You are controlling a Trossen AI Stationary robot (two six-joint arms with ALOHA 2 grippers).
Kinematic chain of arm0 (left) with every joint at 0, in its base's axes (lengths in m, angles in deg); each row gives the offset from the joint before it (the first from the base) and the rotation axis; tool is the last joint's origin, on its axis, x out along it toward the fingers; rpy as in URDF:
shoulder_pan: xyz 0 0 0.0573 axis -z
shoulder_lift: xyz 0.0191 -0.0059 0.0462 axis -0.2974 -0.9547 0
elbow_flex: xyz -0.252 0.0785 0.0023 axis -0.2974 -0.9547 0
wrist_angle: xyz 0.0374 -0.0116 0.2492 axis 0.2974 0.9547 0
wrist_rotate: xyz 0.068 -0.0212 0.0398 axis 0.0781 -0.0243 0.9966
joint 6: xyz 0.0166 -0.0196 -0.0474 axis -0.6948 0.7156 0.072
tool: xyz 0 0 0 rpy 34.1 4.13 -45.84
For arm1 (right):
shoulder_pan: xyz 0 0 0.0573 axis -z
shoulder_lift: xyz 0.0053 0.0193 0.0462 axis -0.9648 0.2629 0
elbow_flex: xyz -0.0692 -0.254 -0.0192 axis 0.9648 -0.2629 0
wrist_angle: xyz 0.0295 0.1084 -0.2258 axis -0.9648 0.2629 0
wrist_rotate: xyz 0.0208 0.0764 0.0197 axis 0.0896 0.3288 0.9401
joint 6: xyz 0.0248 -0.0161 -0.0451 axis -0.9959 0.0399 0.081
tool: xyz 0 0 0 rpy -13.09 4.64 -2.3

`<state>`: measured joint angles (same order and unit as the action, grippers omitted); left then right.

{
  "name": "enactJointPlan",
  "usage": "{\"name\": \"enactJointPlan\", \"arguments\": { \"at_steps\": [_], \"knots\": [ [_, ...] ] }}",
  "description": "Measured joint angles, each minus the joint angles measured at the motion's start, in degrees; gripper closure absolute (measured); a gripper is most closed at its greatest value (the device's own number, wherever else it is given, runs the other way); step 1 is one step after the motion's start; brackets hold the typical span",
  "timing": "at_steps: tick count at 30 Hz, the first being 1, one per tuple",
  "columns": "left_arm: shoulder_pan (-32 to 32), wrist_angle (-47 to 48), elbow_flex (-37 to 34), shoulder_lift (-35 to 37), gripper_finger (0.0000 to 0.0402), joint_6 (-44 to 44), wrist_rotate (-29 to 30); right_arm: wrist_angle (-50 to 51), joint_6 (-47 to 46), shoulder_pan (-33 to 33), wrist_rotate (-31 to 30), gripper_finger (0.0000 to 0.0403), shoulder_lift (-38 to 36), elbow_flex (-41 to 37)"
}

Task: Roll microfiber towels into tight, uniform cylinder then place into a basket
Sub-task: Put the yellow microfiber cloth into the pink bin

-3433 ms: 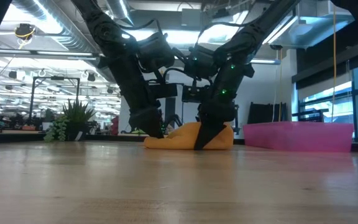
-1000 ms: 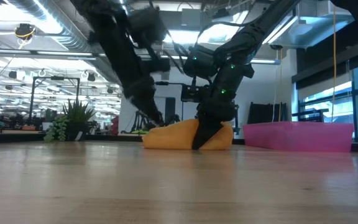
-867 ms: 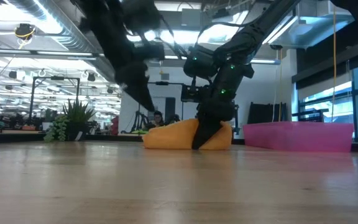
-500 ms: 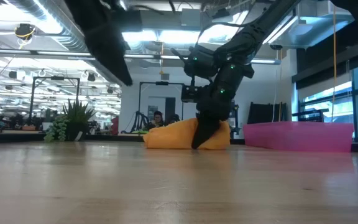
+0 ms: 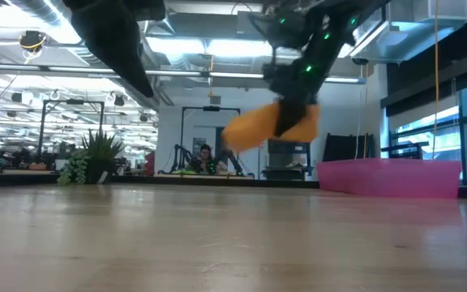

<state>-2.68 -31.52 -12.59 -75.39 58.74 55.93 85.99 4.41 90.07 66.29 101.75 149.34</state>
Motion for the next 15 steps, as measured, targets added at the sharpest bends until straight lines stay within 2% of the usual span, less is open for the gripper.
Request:
{"name": "enactJointPlan", "arguments": {
  "at_steps": [8, 15],
  "knots": [
    [1.19, -0.85, 0.0, 0.0, 0.0301, 0.02, 3.45, 20.22, -18.05, 3.37, -18.9, 0.0371, -11.66, 0.1],
    [1.17, -2.44, 0.0, 0.0, 0.0301, -0.27, 3.47, 38.93, -36.56, 9.56, -27.54, 0.0371, -14.39, 0.1]
  ]
}}
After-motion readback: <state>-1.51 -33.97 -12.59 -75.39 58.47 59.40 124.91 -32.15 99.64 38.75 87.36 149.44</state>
